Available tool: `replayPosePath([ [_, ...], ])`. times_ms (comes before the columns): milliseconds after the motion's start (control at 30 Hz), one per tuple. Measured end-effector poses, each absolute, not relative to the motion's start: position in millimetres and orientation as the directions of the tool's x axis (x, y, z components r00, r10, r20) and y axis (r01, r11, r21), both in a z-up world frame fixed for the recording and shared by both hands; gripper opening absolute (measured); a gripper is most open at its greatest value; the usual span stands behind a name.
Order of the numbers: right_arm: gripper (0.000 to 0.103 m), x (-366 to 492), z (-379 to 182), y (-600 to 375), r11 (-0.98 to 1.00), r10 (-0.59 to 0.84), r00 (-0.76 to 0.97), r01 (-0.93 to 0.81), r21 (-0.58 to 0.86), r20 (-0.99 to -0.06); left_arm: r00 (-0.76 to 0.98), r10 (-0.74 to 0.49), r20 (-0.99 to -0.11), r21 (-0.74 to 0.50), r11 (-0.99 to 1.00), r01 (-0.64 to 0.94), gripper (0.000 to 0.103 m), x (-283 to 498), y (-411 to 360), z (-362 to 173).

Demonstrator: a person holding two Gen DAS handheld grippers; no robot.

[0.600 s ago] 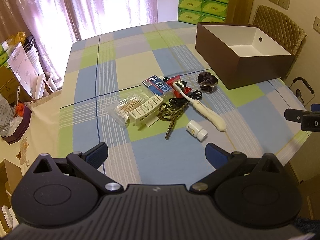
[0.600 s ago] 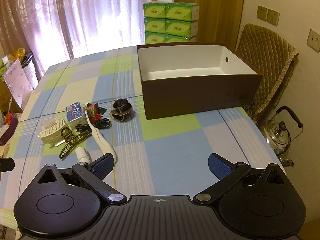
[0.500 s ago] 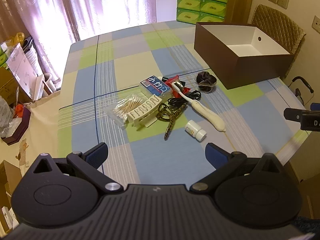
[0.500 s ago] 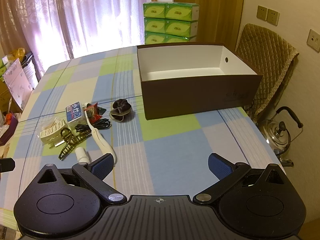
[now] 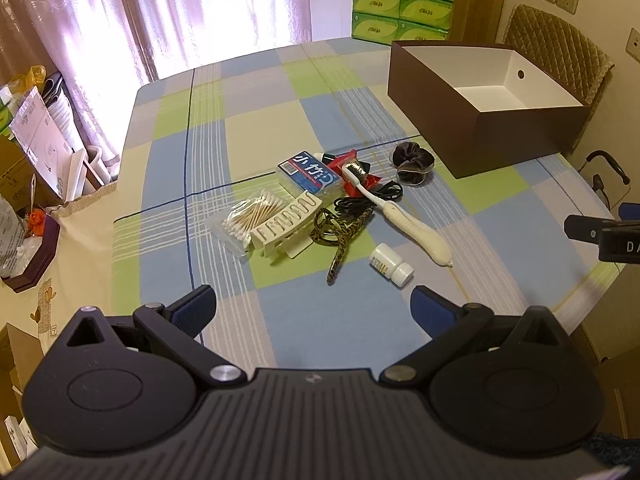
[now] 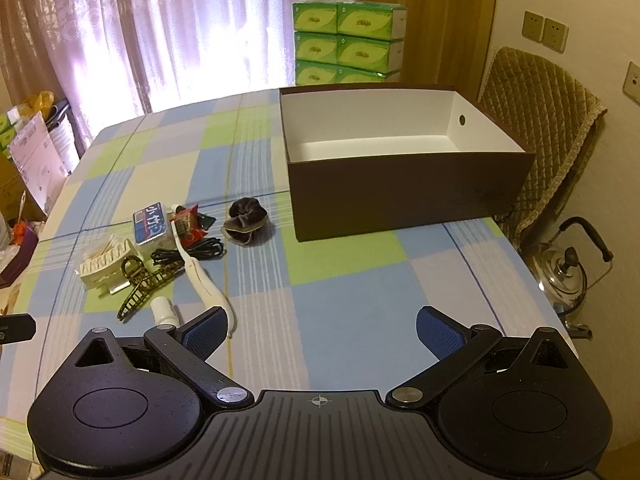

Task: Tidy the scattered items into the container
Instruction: 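Move both tools toward the scattered items on the table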

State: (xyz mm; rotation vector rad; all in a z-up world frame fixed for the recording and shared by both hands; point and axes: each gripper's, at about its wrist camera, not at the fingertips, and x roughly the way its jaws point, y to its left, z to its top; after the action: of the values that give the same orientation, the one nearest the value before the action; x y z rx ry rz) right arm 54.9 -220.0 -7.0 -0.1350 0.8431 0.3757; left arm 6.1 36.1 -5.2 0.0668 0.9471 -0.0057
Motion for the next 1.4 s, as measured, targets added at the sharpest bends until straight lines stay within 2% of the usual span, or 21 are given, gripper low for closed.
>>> replayPosePath([
  [433, 0.103, 66.1, -17.5, -203.3, 0.905, 0.304, 0.584, -0.425, 0.035, -0.753, 0.575, 0.030, -0.818, 0.054, 0.998, 0.025, 0.102, 19.6, 37.0, -10.3],
  [933, 0.103, 81.8, -43.6, -181.2, 0.801, 0.515, 0.520, -0.576, 0.165, -0.681, 0.553, 0.062, -0.831, 0.067, 0.998, -0.011, 0.102, 43.5, 49.0, -34.4],
  [1400, 0.103, 105.3, -78.2, -164.7, 0.715, 0.564, 0.424, -0.680, 0.162, -0.709, 0.539, -0.040, -0.841, -0.021, 0.999, 0.041, 0.100, 62.0, 57.8, -63.0],
])
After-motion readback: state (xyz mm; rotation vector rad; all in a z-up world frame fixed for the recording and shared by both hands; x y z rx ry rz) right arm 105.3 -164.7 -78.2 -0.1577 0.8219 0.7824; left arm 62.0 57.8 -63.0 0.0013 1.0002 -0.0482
